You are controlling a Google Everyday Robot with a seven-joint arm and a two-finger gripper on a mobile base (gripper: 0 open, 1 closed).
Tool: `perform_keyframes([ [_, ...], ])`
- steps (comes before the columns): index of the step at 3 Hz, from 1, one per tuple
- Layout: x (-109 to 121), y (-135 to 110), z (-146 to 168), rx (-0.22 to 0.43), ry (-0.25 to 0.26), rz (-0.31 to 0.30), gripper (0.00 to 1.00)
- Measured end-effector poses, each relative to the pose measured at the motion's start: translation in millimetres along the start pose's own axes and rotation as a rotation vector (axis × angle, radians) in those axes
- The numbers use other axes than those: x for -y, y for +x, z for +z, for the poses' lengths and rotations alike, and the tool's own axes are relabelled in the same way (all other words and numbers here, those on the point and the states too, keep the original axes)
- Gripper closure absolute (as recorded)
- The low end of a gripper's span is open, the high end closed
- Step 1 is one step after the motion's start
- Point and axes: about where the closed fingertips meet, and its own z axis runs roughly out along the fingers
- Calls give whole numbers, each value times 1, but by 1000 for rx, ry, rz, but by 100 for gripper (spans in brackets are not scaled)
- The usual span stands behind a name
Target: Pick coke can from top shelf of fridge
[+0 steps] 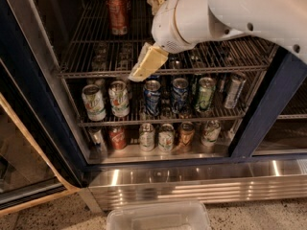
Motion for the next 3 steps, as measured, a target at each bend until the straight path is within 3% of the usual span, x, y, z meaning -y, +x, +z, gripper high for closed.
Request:
perform_keyframes([
  [1, 0, 0, 0, 0, 0, 0, 0],
  [2, 6, 3, 14, 35, 41, 24, 0],
  [3, 20, 5, 36, 107, 116, 66, 0],
])
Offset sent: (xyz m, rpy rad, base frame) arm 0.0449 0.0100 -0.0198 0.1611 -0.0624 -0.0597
